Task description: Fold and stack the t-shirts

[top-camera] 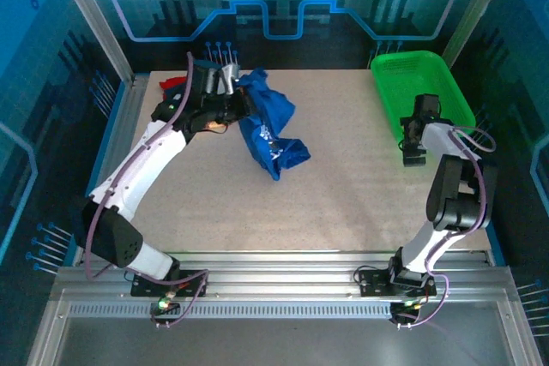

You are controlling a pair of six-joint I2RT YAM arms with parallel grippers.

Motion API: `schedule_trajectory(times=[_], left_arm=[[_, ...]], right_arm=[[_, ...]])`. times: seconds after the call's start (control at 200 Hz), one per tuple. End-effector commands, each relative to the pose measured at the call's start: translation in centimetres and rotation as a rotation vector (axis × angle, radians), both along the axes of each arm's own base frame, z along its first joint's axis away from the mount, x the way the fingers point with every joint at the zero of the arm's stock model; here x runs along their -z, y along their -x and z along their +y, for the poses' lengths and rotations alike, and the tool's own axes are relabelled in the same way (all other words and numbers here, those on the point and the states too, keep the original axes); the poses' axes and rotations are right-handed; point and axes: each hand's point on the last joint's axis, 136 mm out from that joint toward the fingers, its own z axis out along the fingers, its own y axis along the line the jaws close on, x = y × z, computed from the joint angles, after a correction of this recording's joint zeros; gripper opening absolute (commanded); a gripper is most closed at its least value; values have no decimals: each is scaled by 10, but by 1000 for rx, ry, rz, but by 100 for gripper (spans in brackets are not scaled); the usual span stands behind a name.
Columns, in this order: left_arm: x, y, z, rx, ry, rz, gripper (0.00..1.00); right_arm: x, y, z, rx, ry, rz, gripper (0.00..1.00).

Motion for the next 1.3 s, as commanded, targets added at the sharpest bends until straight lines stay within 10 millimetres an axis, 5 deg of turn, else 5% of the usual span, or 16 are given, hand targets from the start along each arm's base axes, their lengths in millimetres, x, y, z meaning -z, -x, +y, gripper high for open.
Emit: schedule_trajectory(times=[0.0, 0.18, 0.34, 0.455, 0.615, 0.82, 0.97, 1.296], left_arm=[[14, -16, 47, -214, 90, 52, 5], [87, 3, 116, -473, 70, 262, 62], [110, 52, 147, -595, -35, 337, 81], [112, 81, 175, -689, -152, 331, 93], [112, 78, 192, -663, -213, 311, 95], [132, 34, 157, -334, -247, 355, 93], [164, 25, 170, -307, -368, 398, 87], [203, 6, 160, -310, -294, 436, 61]], right_arm=[[-27, -2, 26, -248, 45, -74, 100], [-51, 21, 82, -561, 77, -69, 100], [-49, 51, 156, -881, 87, -46, 100], [-40, 53, 214, -1134, 96, -79, 100], [-12, 39, 281, -1449, 72, -33, 97], [21, 17, 330, -1602, 71, 26, 88], [47, 3, 334, -1579, 65, 84, 81], [73, -15, 324, -1501, 112, 149, 67]])
